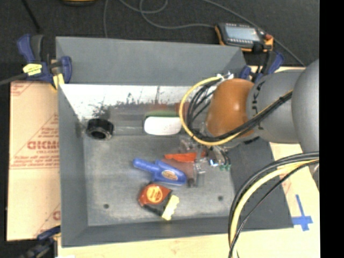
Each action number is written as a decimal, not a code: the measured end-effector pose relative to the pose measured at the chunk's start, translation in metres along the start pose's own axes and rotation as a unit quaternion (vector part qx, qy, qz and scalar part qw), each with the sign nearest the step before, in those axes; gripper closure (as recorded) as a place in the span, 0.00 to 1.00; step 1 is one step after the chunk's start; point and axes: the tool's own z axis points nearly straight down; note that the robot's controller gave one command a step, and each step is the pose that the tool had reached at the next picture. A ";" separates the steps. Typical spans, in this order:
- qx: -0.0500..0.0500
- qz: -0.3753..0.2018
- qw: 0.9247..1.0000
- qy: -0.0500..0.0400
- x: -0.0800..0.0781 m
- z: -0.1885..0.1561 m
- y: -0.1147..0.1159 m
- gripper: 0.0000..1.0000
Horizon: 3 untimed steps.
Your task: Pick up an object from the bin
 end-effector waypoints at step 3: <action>0.001 0.016 1.000 -0.003 0.016 -0.020 -0.032 1.00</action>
Offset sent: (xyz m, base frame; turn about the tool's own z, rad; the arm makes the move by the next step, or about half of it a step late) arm -0.0164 -0.0307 0.0162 0.0320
